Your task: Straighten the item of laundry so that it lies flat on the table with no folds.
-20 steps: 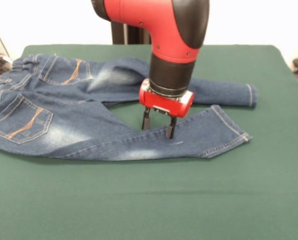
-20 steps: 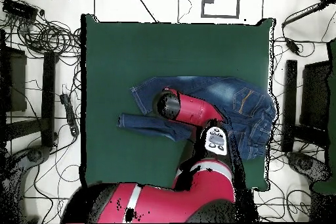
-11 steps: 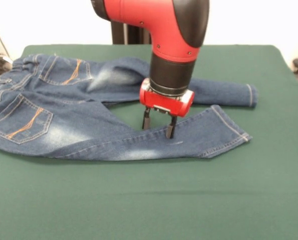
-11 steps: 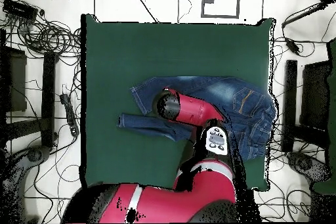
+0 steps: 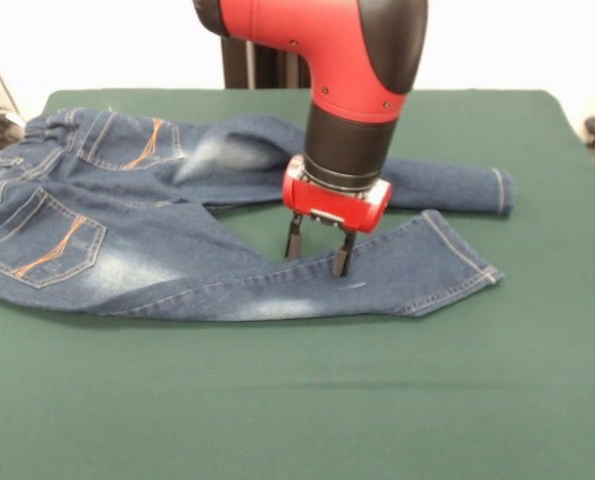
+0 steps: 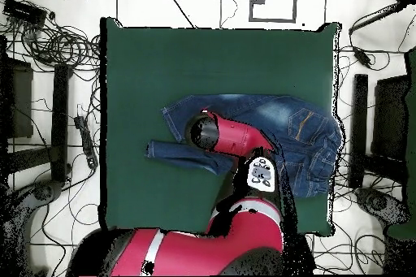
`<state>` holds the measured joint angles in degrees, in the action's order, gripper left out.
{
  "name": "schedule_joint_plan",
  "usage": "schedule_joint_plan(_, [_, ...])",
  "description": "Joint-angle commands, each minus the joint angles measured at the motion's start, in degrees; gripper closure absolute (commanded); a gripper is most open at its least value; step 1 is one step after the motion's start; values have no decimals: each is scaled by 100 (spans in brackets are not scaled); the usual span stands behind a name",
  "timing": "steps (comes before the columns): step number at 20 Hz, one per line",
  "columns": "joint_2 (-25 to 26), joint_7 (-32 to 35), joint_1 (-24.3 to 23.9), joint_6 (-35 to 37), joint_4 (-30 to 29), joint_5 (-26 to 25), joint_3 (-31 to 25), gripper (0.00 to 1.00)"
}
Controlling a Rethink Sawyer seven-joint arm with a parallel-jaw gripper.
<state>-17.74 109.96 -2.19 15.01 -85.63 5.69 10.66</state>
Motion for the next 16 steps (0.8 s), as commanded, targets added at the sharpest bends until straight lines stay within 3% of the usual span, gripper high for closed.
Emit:
schedule_joint_plan(1, [836,1176,185,-271,-55,307,-665,0])
schedule_joint_plan(2, [835,1215,219,-264,-59,333,-627,0])
schedule_joint_plan(3, [834,1228,236,-248,-64,365,-608,100])
schedule_joint_plan(16, [777,1015,333,-91,26,348,-419,100])
